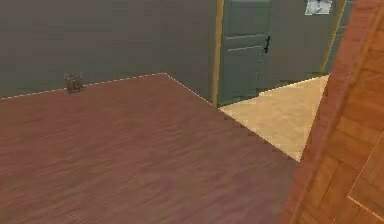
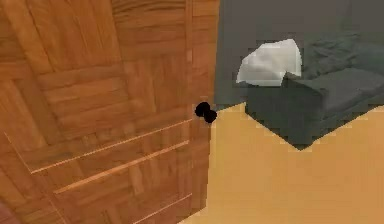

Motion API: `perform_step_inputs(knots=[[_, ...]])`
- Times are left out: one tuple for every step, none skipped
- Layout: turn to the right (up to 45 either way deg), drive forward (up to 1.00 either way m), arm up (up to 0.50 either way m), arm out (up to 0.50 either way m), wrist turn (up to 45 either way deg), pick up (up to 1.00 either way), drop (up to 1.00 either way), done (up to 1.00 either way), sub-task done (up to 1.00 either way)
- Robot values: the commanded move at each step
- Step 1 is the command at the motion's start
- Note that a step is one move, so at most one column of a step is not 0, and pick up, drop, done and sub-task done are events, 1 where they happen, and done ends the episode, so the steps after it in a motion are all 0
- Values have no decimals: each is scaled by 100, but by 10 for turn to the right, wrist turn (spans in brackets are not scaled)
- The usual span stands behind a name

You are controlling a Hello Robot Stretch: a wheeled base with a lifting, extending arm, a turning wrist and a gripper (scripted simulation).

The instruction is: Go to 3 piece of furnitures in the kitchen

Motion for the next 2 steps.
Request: perform_step_inputs(knots=[[0, 100, 0, 0, 0, 0, 0, 0, 0], [-240, 0, 0, 0, 0, 0, 0, 0, 0]])
